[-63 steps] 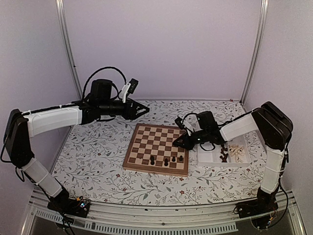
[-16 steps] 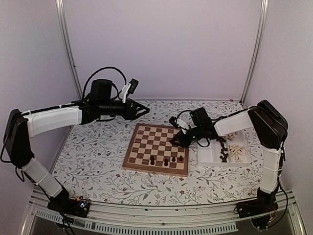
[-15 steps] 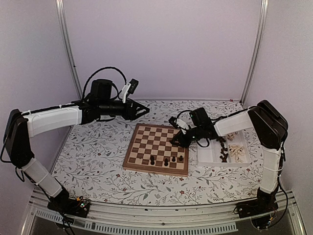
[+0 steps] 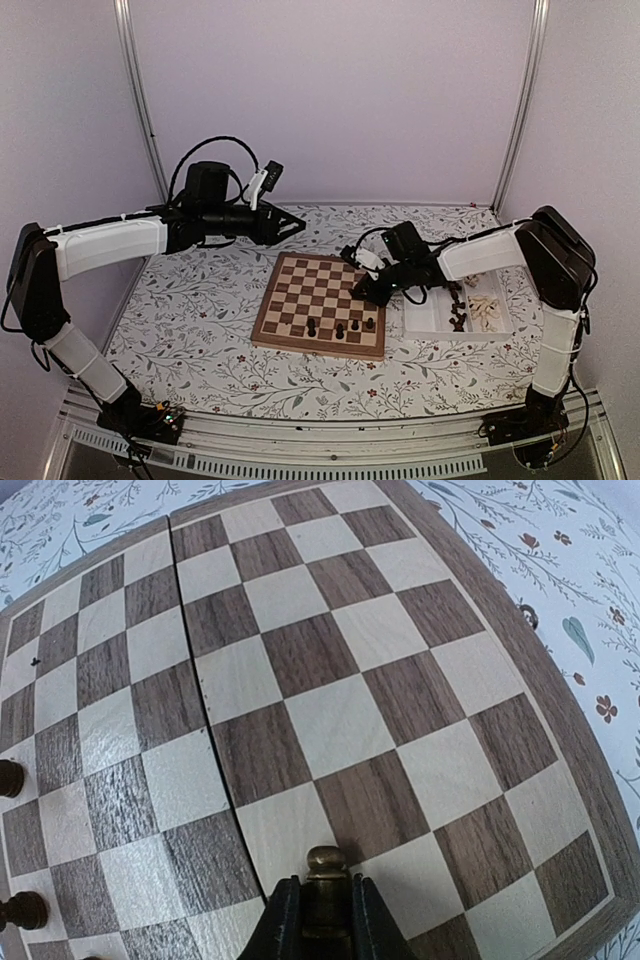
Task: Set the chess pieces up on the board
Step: Pick up the chess piece from the chessboard, then place the chess piece on the chessboard.
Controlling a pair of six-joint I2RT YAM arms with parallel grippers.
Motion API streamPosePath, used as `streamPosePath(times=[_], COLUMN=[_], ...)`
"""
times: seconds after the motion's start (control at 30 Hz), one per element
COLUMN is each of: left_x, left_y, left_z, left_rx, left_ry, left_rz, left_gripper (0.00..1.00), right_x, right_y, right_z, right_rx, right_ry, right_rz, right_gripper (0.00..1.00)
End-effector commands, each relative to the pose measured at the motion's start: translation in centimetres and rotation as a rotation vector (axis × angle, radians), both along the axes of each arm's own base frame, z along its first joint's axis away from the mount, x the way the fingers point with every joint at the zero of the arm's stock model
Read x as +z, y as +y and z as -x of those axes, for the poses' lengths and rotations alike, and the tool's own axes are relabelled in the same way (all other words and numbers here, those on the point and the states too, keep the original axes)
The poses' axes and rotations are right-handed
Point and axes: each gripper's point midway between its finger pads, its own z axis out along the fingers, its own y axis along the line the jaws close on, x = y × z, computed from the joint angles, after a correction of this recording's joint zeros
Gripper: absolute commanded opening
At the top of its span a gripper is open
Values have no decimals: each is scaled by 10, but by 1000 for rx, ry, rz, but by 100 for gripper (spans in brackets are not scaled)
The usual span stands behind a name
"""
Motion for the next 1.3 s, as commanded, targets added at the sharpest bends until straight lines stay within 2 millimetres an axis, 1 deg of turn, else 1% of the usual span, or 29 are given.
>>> streamPosePath(times=[0.0, 0.03, 0.07, 0.1, 0.13, 0.17, 0.2, 0.27, 0.33, 0.4, 0.5, 0.63, 0.73, 0.9, 1.1, 1.27], left_x=[14, 10, 7, 1, -4, -8, -11, -15, -16, -16, -21, -35, -42, -53, -54, -54], left_y=[-1, -2, -3, -4, -6, -9, -12, -20, -27, -32, -38, -49, -58, -69, -73, -74], left_z=[-2, -3, -4, -5, -5, -4, -2, 4, 14, 21, 28, 37, 44, 54, 59, 61], left_rx=[13, 23, 30, 36, 35, 30, 13, -32, -95, -136, -172, -207, -234, -265, -296, -310], left_ry=[-2, 27, 47, 77, 105, 134, 162, 216, 270, 319, 386, 449, 480, 522, 542, 551], left_rz=[42, 52, 64, 74, 87, 106, 130, 180, 235, 289, 339, 333, 325, 311, 312, 314], left_gripper=[54, 54, 54, 54, 54, 54, 53, 53, 52, 52, 52, 51, 50, 45, 35, 29], right_x=[18, 30, 48, 57, 72, 82, 97, 118, 130, 137, 145, 153, 153, 155, 155, 154], right_y=[-10, -7, -4, -2, 1, 3, 5, 9, 13, 16, 20, 27, 33, 39, 45, 46], right_z=[24, 28, 31, 36, 39, 44, 48, 55, 60, 64, 64, 64, 66, 71, 75, 66], right_rx=[53, 85, 110, 134, 158, 181, 204, 241, 277, 299, 307, 313, 323, 341, 346, 312], right_ry=[7, -11, -34, -42, -57, -63, -81, -90, -78, -70, -55, -37, -32, -25, -18, -35], right_rz=[20, -7, -43, -68, -102, -127, -158, -203, -228, -246, -266, -287, -286, -292, -291, -278], right_gripper=[8, 8, 8, 8, 8, 8, 8, 8, 8, 8, 8, 8, 9, 9, 9, 9])
